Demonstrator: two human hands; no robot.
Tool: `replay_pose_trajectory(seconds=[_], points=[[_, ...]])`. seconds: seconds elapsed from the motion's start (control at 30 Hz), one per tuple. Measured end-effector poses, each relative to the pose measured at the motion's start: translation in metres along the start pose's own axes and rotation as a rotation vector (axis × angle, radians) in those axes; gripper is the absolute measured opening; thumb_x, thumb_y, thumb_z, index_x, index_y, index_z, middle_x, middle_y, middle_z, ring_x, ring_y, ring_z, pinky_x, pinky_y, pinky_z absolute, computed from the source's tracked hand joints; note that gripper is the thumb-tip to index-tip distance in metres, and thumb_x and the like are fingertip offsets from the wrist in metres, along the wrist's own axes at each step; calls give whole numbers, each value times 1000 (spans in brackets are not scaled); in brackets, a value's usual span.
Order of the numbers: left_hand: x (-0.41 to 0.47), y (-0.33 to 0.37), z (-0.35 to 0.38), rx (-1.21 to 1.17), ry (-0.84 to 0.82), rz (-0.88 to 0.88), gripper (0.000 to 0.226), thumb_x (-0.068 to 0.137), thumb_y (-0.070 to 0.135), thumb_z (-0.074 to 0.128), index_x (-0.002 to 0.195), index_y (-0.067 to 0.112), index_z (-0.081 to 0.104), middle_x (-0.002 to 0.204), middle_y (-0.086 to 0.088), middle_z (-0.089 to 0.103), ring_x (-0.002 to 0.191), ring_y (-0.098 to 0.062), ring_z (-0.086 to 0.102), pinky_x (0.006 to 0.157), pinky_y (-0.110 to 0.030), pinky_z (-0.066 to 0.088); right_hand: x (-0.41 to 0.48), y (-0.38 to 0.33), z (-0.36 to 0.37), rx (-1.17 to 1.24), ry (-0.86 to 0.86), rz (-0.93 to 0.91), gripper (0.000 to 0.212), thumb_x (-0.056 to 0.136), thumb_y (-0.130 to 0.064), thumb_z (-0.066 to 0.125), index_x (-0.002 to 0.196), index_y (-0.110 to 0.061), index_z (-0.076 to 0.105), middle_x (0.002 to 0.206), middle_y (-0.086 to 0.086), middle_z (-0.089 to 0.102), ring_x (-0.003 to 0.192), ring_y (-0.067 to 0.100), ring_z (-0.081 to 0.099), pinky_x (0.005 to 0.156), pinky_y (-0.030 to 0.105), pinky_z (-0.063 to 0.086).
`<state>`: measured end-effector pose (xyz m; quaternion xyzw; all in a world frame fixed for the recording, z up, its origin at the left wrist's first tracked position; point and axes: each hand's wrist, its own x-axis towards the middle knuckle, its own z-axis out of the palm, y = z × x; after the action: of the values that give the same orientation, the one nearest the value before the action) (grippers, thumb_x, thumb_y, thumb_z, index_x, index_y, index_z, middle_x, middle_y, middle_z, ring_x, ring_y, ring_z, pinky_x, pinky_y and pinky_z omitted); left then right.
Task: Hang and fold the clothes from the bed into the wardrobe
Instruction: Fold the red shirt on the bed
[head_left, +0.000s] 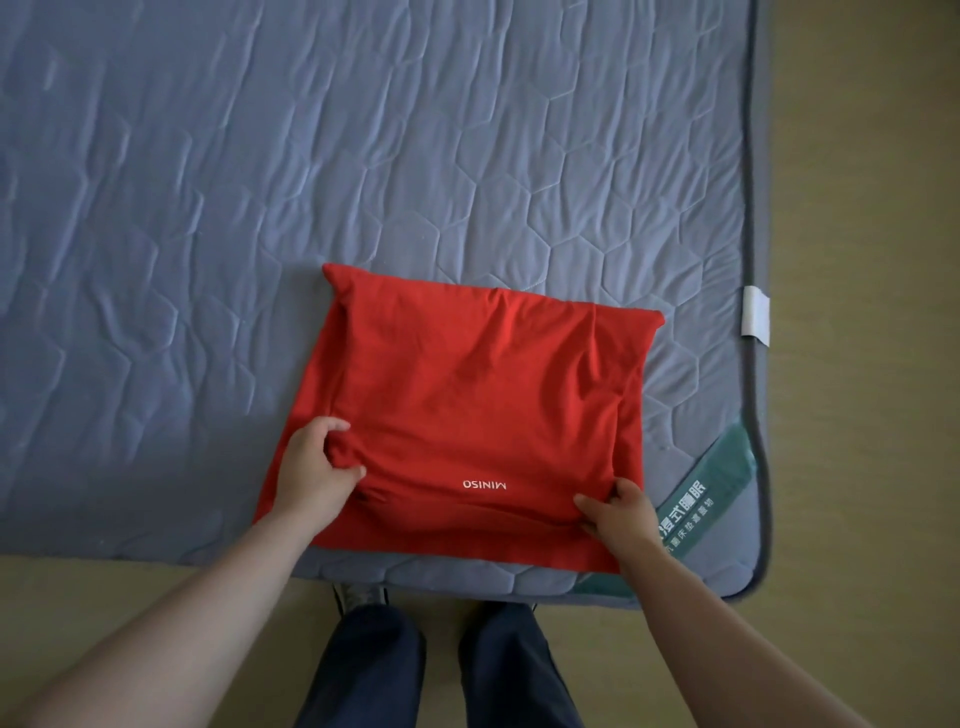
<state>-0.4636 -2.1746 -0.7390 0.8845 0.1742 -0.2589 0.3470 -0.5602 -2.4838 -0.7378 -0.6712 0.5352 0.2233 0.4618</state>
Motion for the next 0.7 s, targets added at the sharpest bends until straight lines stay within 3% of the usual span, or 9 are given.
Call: replay_pose_trajectory(seconds=[0.1,0.17,0.27,0.37,0.5,0.7], points=[[1,11,2,51,65,68,53,71,10,80,117,10,54,117,-15,49,102,-25,50,90,-24,34,-7,-16,3,-212,87,-102,44,81,-19,75,115,-1,55,95,13,59,94,34,59,84,40,48],[2,15,2,110,127,98,51,73,17,80,116,6,54,116,-19,49,107,-33,51,97,-35,37,-15,-29,5,-317,176,-226,58,81,-27,75,128,-6,49,114,12,58,107,32,55,87,37,44],[13,32,-6,201,227,217,43,72,17,80,107,3,59,108,-22,54,104,-39,52,95,-46,42,-21,-56,3,-422,288,-551,61,79,-21,75,132,-9,47,126,12,51,117,30,49,95,39,42],[32,62,-13,173,185,337,35,71,8,79,101,2,61,102,-20,58,96,-37,58,90,-46,47,-12,-91,1,-533,222,-755,56,80,-15,73,130,-8,51,127,12,51,118,30,49,102,37,40],[57,96,-14,234,111,496,38,70,3,78,104,-2,61,105,-22,58,97,-39,57,91,-49,46,6,-129,4,-690,162,-834,54,82,-19,71,131,-9,52,128,11,50,118,31,46,103,36,36],[90,130,-7,478,58,553,60,75,22,78,127,5,53,127,-15,51,119,-35,46,105,-40,34,35,-167,5,-824,169,-904,56,83,-26,71,132,-9,49,131,10,50,125,29,45,109,38,33]])
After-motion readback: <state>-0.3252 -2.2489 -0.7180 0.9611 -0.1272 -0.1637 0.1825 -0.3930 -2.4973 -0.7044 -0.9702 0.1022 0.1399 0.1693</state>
